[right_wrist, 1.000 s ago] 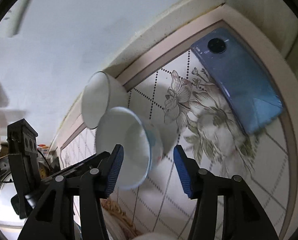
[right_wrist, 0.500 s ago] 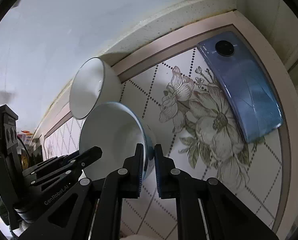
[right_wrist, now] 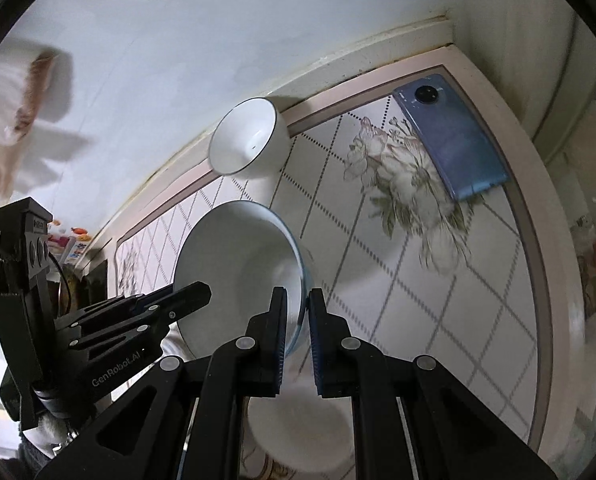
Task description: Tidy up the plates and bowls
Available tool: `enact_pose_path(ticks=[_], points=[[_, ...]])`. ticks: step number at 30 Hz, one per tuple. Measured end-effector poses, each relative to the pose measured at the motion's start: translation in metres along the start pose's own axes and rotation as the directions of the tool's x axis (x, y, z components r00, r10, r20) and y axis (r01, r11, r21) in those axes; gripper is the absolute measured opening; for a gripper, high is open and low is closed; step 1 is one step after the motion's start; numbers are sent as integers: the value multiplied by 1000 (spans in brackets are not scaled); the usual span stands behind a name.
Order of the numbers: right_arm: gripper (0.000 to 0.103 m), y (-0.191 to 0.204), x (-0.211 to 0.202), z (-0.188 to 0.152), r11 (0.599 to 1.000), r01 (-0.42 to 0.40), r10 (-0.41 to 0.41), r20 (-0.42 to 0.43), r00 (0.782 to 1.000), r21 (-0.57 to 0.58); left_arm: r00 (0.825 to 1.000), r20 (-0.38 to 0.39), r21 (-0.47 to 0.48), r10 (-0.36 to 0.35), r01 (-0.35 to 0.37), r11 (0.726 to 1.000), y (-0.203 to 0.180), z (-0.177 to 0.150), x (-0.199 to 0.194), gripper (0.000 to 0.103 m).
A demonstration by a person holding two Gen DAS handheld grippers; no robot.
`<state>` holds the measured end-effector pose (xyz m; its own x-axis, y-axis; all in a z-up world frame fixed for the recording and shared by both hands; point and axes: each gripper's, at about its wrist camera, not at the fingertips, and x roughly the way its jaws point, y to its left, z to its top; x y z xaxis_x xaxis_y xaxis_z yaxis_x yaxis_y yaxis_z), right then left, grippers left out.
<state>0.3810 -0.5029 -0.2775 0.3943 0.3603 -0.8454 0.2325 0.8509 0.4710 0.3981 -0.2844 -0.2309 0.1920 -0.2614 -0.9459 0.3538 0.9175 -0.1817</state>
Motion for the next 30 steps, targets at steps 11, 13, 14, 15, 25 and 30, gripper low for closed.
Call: enact_pose_path(ticks=[11, 13, 14, 15, 25, 30], points=[[12, 0, -39, -85, 1000, 3, -3, 3, 1000, -2, 1000, -15, 35, -10, 11, 999, -15, -67, -12, 15], [12, -3, -38, -98, 1000, 7, -7, -6, 1000, 0, 1000, -28, 41, -4, 5, 999, -18, -77, -7, 15], [12, -5, -36, -105, 1000, 8, -8, -13, 1000, 5, 999, -34, 42, -1, 3, 999, -19, -82, -4, 15], [12, -7, -35, -110, 1000, 9, -8, -19, 1000, 8, 999, -39, 42, -1, 2, 999, -20, -85, -2, 15], [12, -30, -13, -139, 999, 30, -28, -58, 998, 28, 997, -63, 50, 41, -38, 998, -29, -107, 19, 15], [12, -33, -4, -143, 999, 29, -27, -72, 997, 28, 996, -72, 53, 58, -55, 997, -26, -106, 25, 15]])
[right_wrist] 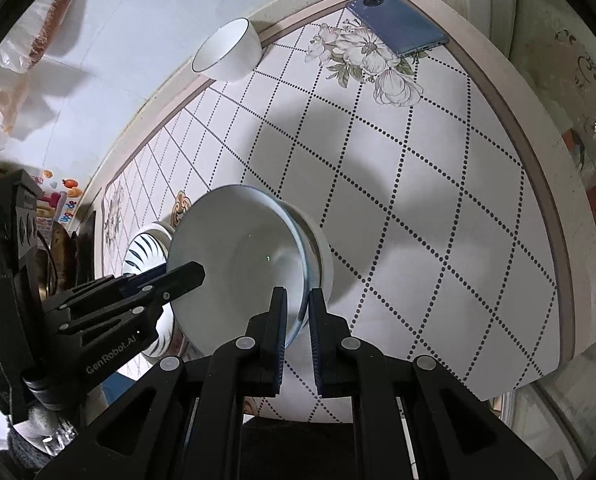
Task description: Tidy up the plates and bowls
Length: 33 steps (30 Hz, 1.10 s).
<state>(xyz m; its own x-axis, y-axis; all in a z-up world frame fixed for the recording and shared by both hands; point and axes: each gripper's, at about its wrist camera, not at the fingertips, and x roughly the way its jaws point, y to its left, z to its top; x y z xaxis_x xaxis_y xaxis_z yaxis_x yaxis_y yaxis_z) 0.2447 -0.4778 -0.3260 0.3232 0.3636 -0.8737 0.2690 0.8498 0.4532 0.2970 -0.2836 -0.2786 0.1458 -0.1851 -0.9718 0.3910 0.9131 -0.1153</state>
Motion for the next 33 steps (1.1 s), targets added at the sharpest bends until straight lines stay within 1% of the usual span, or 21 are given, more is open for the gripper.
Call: enact_pose_path(ticks=[11, 13, 18, 21, 24, 26, 27, 28, 29, 30, 31, 33], points=[[12, 3, 12, 4, 1000, 3, -4, -40, 999, -15, 999, -34, 5, 20, -20, 1000, 5, 1, 14, 15], [12, 3, 14, 5, 1000, 9, -11, -49, 999, -23, 999, -37, 9, 33, -33, 999, 5, 2, 16, 15], [13, 2, 18, 9, 1000, 4, -6, -84, 996, -24, 999, -40, 8, 14, -13, 1000, 7, 4, 9, 15], [14, 0, 13, 13, 1000, -13, 13, -103, 995, -5, 1000, -7, 8, -7, 7, 1000, 9, 9, -12, 15], [14, 2, -5, 21, 999, -50, 50, -88, 995, 4, 998, 62, 7, -14, 14, 1000, 13, 22, -43, 16], [14, 6, -20, 34, 998, -67, 67, -72, 995, 2, 994, 107, -1, -14, 15, 1000, 18, 36, -63, 16], [17, 8, -27, 41, 997, -73, 73, -61, 995, 3, 992, 123, -15, -14, 16, 1000, 22, 45, -72, 21], [27, 10, -33, 48, 997, -79, 79, -53, 995, 2, 990, 141, -33, -17, 22, 999, 28, 56, -80, 25], [41, 14, -40, 60, 996, -93, 93, -45, 995, 1, 986, 163, -52, -23, 32, 998, 34, 69, -86, 25], [49, 17, -44, 69, 994, -105, 105, -38, 994, 0, 985, 173, -63, -22, 34, 997, 39, 77, -87, 28], [58, 20, -48, 80, 993, -118, 118, -25, 993, -2, 983, 183, -84, -12, 28, 996, 47, 90, -88, 34], [59, 29, -52, 105, 991, -133, 133, 6, 991, -26, 982, 189, -138, 5, 21, 990, 64, 116, -82, 42]])
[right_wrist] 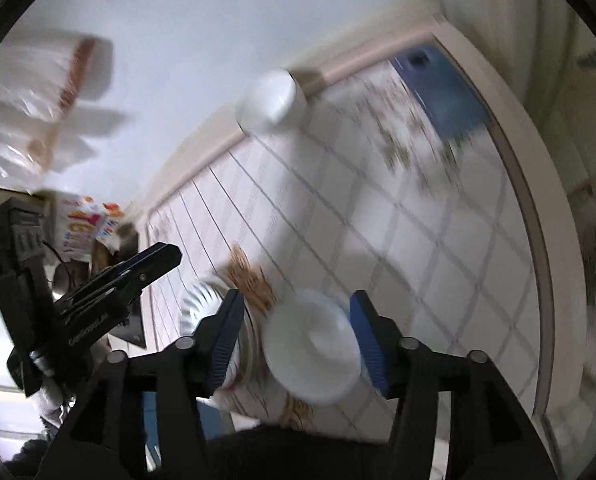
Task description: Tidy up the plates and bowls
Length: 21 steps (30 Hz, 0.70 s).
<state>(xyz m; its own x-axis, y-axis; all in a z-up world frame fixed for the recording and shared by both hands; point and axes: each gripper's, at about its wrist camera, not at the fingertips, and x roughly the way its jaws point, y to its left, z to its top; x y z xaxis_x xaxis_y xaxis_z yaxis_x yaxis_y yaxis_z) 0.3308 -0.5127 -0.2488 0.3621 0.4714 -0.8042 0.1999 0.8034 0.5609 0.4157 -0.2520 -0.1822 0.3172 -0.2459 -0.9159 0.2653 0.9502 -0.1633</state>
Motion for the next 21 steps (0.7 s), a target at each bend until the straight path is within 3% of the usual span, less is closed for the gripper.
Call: enact_pose_path(ticks=[9, 17, 19, 21], points=[[59, 10, 48, 123, 1000, -9, 9, 88, 996, 1, 997, -83, -187, -7, -8, 982, 50, 90, 84, 42], [57, 7, 139, 208, 999, 26, -27, 42, 999, 21, 987, -161, -207, 1, -35, 978, 63, 126, 151, 42], [50, 4, 159, 219, 999, 40, -40, 14, 999, 27, 983, -182, -197, 0, -36, 980, 62, 130, 168, 39], [40, 2, 181, 226, 999, 43, -42, -23, 999, 30, 981, -194, -189, 0, -37, 981, 60, 131, 179, 26]])
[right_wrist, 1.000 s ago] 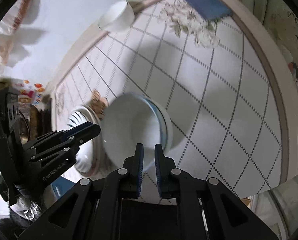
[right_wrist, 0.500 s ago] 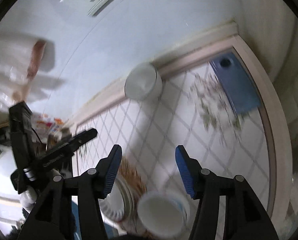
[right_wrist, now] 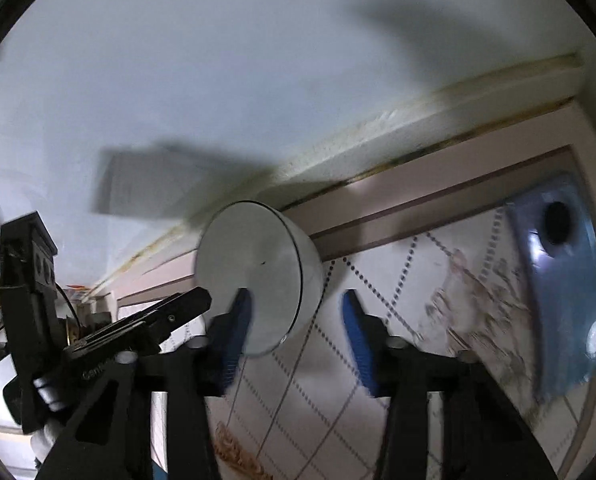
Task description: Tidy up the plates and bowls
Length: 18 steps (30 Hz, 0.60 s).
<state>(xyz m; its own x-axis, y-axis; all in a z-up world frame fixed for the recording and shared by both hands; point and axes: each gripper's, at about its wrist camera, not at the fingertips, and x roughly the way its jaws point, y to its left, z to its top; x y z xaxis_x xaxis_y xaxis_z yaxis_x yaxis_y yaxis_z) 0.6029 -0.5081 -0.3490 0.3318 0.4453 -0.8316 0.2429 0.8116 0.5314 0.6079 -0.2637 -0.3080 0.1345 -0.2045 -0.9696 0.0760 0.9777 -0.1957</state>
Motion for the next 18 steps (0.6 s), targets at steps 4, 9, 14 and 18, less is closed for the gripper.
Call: enact_pose_path(ticks=[4, 9, 14, 18], points=[[16, 0, 27, 8, 1000, 27, -27, -28, 999, -6, 999, 19, 43, 34, -35, 998, -7, -3, 7, 17], [16, 8, 30, 7, 997, 61, -61, -2, 998, -44, 998, 46, 56, 44, -47, 997, -11, -15, 6, 15], [16, 13, 26, -3, 995, 80, -79, 10, 997, -58, 996, 69, 93, 49, -55, 994, -21, -31, -8, 15], [16, 12, 9, -17, 996, 70, -68, 25, 997, -51, 996, 83, 120, 31, -41, 992, -25, -48, -29, 15]])
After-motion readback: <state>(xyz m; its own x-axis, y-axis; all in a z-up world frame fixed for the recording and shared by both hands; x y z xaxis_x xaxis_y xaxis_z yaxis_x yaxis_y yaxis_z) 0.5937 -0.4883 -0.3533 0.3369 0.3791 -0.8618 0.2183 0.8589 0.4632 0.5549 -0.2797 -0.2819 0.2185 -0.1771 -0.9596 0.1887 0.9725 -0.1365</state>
